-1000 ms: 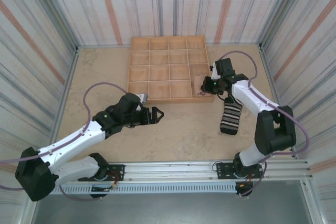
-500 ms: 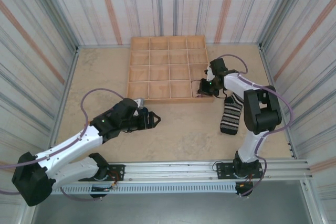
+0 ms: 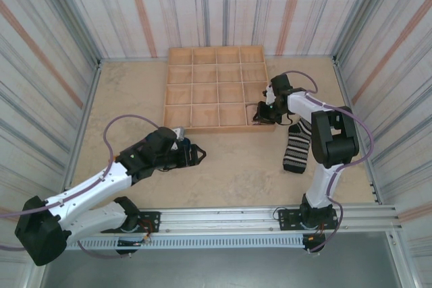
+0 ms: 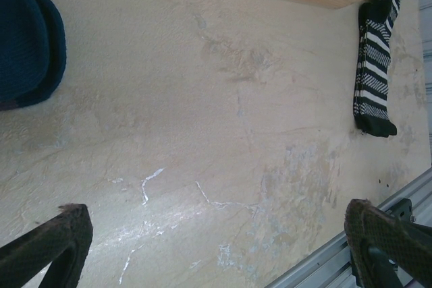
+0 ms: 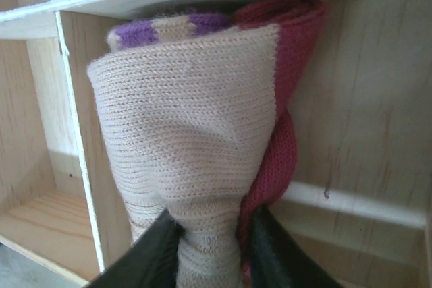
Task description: Roll the socks
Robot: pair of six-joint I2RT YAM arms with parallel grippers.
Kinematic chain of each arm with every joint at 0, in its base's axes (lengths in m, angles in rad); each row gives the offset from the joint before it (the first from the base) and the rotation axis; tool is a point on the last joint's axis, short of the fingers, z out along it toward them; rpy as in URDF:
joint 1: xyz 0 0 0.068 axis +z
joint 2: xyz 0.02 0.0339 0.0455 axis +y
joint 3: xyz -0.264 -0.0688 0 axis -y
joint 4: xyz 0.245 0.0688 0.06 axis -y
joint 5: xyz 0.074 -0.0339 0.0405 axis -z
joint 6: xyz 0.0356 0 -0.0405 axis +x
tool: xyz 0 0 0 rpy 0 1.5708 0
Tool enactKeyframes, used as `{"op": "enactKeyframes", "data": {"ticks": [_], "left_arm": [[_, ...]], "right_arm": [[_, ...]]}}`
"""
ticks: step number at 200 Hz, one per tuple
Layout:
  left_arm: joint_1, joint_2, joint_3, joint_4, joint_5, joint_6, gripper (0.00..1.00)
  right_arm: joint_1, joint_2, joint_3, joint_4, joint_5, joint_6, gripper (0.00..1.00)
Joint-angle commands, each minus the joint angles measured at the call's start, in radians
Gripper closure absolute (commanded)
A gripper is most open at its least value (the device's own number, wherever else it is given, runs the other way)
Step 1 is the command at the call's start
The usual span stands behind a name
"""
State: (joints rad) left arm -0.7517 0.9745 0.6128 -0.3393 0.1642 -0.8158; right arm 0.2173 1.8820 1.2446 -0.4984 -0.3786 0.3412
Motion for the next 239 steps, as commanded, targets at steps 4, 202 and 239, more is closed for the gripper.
{"op": "enactKeyframes", "data": {"ticks": [4,202,239], "left_arm": [[0.005,0.006,0.002,0.017,0.012,-0.012,0.01],[-0.074,0.111,0.064,0.072,0.027,-0.033,0.02],[-0.082,0.118,0.066,0.064,0.024,-0.04,0.02]], "right_arm": [[0.007,-0.031,0.014,-0.033,0.043,-0.033,0.53],[-0.053,-0.681,-0.463,-0.21,0.34,0.271,0.07],[-0.053,-0.711,-0.609,-0.105,0.276,0.304,0.07]]}}
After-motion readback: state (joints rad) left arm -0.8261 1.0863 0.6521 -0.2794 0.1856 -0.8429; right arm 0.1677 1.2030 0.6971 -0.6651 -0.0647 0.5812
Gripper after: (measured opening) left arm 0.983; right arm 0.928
